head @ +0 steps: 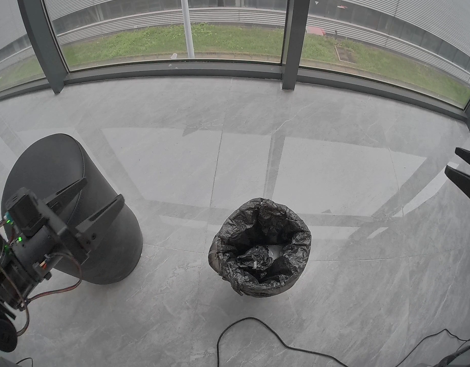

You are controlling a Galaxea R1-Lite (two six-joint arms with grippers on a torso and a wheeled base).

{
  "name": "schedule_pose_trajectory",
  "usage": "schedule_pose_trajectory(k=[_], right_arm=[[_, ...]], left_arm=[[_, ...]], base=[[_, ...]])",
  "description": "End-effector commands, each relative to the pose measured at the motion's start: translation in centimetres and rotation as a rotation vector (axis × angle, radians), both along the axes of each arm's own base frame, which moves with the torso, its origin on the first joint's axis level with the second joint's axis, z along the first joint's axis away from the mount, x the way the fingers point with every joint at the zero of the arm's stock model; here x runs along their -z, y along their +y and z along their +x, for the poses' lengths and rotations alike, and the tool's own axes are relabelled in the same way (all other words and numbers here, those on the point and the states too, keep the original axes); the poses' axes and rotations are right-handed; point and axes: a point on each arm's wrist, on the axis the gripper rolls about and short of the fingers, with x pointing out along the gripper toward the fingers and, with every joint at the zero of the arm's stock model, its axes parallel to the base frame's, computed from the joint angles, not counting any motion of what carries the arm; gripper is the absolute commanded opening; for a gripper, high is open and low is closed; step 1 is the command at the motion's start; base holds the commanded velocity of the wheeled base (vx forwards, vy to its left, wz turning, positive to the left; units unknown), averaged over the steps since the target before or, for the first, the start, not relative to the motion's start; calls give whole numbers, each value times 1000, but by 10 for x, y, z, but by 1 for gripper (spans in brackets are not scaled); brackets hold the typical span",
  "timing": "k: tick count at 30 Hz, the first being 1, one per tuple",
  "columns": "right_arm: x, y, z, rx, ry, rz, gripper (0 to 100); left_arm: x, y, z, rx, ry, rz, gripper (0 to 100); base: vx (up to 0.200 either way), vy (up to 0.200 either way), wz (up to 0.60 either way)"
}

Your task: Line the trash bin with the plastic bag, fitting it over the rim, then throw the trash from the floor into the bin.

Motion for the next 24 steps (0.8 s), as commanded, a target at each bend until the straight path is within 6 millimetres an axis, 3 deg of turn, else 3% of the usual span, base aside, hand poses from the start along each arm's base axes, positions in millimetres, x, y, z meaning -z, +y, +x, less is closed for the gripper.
schedule_pose_trajectory(k=[1, 2, 4, 8, 11, 14, 17, 21, 24], right_arm=[[85, 36, -190, -160, -51, 63, 100], [85, 36, -190, -160, -51, 63, 100], [100, 35, -185, -163, -61, 6, 100], [117, 29, -192, -277, -31, -9, 100], [146, 30, -195, -213, 170, 3, 100], [164, 25, -186, 52, 238, -84, 100], [165, 19, -178, 348, 176, -135, 100], [175, 10, -155, 735, 3, 35, 100], [175, 9, -152, 764, -58, 103, 100]], left_arm=[[56, 49, -180, -231, -122, 39, 100], [56, 49, -180, -231, -122, 39, 100], [84, 49, -191, -343, -78, 27, 100], [90, 50, -192, -427, -33, 17, 100], [99, 51, -191, -464, 52, 45, 100], [99, 53, -190, -563, 57, 33, 100], [99, 58, -191, -764, 68, 0, 100], [99, 61, -192, -903, 74, -45, 100], [100, 59, -191, -822, 76, 10, 100]], base=[[0, 0, 0], [0, 0, 0], [0, 0, 0], [0, 0, 0], [0, 0, 0], [0, 0, 0], [0, 0, 0], [0, 0, 0], [0, 0, 0]])
